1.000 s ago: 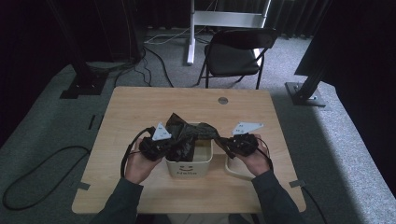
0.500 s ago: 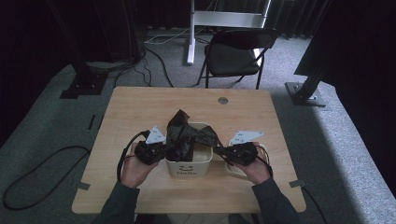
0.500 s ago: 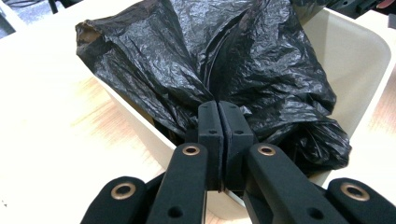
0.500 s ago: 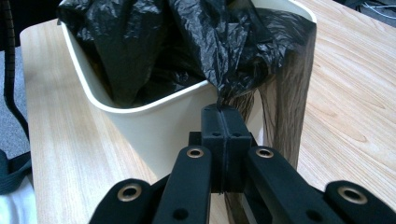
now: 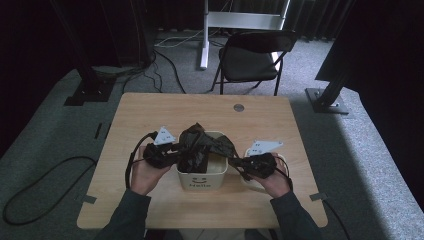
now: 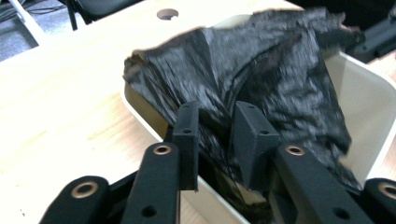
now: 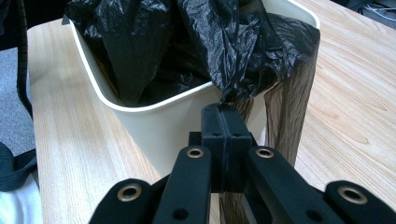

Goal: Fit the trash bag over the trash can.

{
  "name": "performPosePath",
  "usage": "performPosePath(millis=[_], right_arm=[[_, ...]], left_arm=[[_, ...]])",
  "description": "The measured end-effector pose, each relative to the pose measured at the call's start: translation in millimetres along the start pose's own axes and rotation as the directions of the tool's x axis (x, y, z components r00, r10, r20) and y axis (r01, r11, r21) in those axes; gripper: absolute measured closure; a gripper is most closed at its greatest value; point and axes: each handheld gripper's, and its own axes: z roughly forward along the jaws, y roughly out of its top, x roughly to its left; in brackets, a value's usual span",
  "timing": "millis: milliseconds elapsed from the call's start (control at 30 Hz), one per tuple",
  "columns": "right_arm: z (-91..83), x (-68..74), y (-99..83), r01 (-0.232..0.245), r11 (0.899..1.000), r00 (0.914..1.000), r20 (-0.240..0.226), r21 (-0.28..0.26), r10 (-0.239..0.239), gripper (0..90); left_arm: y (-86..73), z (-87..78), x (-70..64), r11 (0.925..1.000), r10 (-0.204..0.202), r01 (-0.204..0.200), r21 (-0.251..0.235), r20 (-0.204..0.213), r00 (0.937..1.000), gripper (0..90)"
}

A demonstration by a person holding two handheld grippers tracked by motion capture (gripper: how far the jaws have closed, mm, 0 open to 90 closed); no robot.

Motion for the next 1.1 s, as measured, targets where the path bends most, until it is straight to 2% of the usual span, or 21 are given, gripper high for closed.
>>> performPosePath(millis=[200,400,533,733,800,933,1000,1100], right_arm=[[0.2,0.2,0.0,-0.003,1.0,1.0,-0.002,0.0,0.003,90.0],[-0.4,-0.6,-0.7,-0.003,1.0,1.0,-0.002,0.0,0.003,90.0],[-0.1,-1.1,-0.8,-0.007,1.0,1.0,-0.003,-0.001,0.007,90.0],[-0.2,0.2,0.2,0.001,1.0,1.0,-0.007,-0.001,-0.001,90.0],[-1.1,0.1,0.3,-0.002,1.0,1.0,-0.005,-0.001,0.002,90.0],[-2.2,-1.1,-0.5,-0.006,1.0,1.0,-0.004,-0.005,0.006,90.0],[-2.6,-0.7,-0.4,-0.005,1.0,1.0,-0.003,-0.005,0.005,90.0],[-3.5,0.0,0.4,-0.001,1.0,1.0,-0.003,-0.009,0.001,90.0]], left_arm=[[19.1,10.7,4.3,0.9999,0.01,-0.009,0.004,-0.051,0.9987,61.5],[30.2,24.3,11.3,1.0,-0.008,0.008,0.0,-0.038,0.9993,57.4],[37.8,30.9,9.1,0.9999,0.014,-0.014,0.0,-0.034,0.9993,55.0],[47.6,48.0,7.5,0.9983,0.039,-0.036,0.047,-0.056,0.9977,53.3],[47.5,52.2,7.4,0.9967,0.039,-0.033,0.073,-0.073,0.9966,56.4],[45.7,55.4,7.8,0.9923,0.042,-0.034,0.119,-0.062,0.9972,78.4],[44.5,52.8,5.1,0.9924,0.051,-0.045,0.115,-0.051,0.9974,86.5],[42.1,46.3,0.8,0.9926,0.069,-0.064,0.103,-0.049,0.9964,89.5]])
